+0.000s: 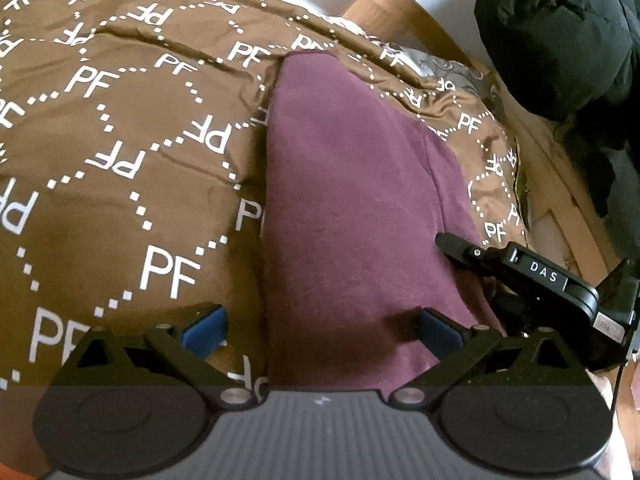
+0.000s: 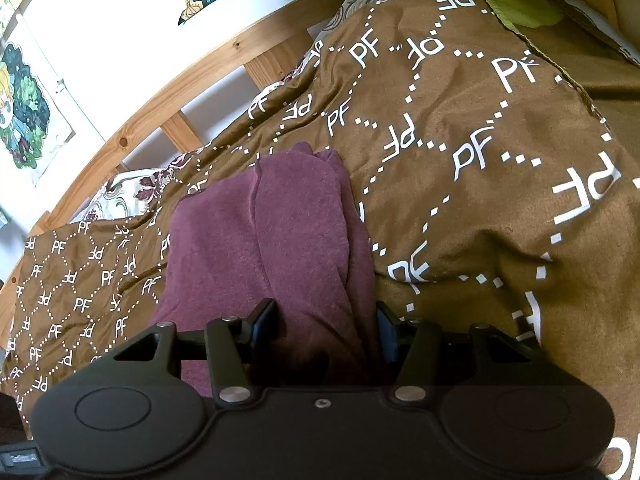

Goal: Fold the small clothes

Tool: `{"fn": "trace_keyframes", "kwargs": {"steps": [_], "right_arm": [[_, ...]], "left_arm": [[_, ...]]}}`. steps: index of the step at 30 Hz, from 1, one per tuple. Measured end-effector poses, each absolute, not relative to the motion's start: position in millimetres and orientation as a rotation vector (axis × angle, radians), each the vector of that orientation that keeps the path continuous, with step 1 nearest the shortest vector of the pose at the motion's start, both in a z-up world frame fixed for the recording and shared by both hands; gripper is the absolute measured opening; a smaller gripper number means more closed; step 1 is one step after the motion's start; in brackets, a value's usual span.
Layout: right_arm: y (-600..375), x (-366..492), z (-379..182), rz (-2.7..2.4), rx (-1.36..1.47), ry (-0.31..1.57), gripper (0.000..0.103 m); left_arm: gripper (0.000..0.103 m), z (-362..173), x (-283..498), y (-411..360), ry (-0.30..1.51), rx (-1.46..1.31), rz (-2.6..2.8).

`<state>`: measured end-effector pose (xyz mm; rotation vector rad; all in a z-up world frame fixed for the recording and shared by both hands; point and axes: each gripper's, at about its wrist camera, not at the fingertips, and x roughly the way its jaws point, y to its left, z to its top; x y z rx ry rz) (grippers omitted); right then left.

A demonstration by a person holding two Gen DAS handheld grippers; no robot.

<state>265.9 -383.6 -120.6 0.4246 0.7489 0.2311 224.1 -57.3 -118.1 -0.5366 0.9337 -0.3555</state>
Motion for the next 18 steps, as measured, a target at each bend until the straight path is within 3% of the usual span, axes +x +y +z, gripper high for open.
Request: {"fn": "trace_keyframes", "kwargs": {"steps": [12,16,18], "right_arm": [[-386,270,-126,0.24,0.522,0.709,0.062],[-379,268,-123,0.234,0.462,0.702,0.052],[-372,264,-120,0.232,0.402,0.684,0.045]], "left_arm": [[0.101,-129,241,-34,0.985,-0.781,-0.402],[0.087,-127,247,-38,1.008,-0.731,-0.387],[0.07,-125,248,-42,1.011,-0.717,-0.409]]}}
